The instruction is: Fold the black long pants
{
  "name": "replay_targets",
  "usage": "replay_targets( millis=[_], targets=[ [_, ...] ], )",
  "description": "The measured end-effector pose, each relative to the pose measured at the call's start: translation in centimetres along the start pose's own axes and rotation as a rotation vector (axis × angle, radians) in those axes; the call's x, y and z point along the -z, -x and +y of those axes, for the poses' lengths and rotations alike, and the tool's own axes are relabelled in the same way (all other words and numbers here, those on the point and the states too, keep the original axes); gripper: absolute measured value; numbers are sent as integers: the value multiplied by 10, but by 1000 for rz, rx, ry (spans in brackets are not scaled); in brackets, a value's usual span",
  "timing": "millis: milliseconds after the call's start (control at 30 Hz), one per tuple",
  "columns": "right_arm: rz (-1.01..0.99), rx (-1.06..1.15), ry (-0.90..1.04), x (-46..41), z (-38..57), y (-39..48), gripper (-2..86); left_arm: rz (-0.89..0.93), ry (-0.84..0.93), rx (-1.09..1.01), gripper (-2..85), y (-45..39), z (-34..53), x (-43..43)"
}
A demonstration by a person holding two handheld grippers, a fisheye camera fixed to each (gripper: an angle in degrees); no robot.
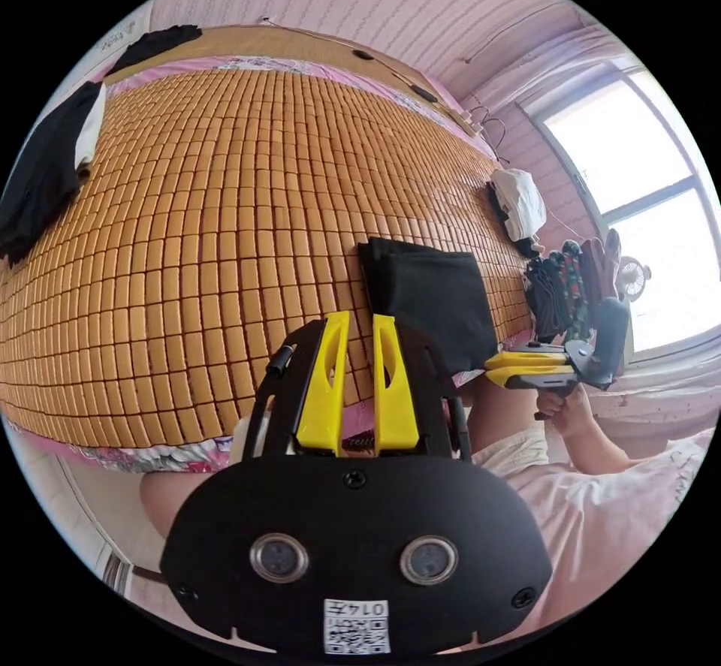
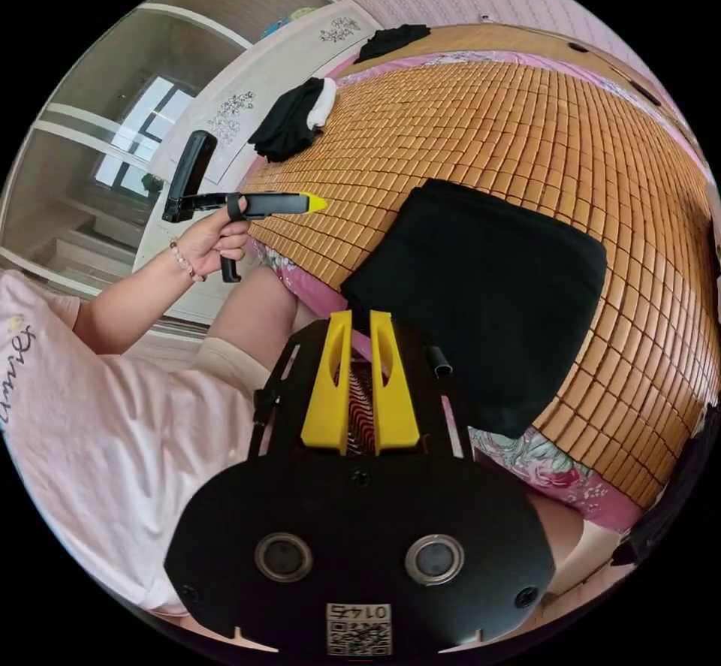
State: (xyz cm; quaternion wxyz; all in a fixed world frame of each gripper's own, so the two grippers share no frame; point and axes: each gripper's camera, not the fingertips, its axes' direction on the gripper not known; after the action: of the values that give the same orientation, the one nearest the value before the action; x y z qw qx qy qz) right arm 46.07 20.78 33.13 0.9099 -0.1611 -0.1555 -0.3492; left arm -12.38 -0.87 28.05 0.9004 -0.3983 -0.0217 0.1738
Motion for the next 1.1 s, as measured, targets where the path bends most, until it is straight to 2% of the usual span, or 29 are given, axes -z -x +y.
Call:
replay_targets(
  millis=[167, 233, 400, 467, 600, 667, 833, 967, 1100],
  targets=[
    [193, -237, -106, 29, 22, -54, 135, 123, 34, 18, 102, 5, 4, -36],
    [207, -306, -110, 31, 25, -71, 139, 134, 50, -5, 109, 2, -1, -48],
    [168, -437, -138, 27, 27, -105, 138, 96, 163, -28, 122, 7, -14, -86],
    [17, -484, -150, 19, 28, -120, 131, 58, 203, -50, 115, 7, -12, -96],
    [-26, -524, -179, 27, 33, -125, 95, 27, 189, -70, 78, 11, -4, -96],
    [-11, -518, -144, 33, 30, -121, 79, 86, 159, -24, 54, 26, 2, -95],
    [22, -471, -121, 42, 20, -100, 78, 120, 151, 3, 58, 45, 12, -96],
    [-43, -455, -107, 39, 14, -86, 64, 58, 172, -27, 78, 50, 17, -100],
    [-94, -380, -132, 59, -1, -58, 38, 49, 147, -76, 49, 55, 25, -96]
  ],
)
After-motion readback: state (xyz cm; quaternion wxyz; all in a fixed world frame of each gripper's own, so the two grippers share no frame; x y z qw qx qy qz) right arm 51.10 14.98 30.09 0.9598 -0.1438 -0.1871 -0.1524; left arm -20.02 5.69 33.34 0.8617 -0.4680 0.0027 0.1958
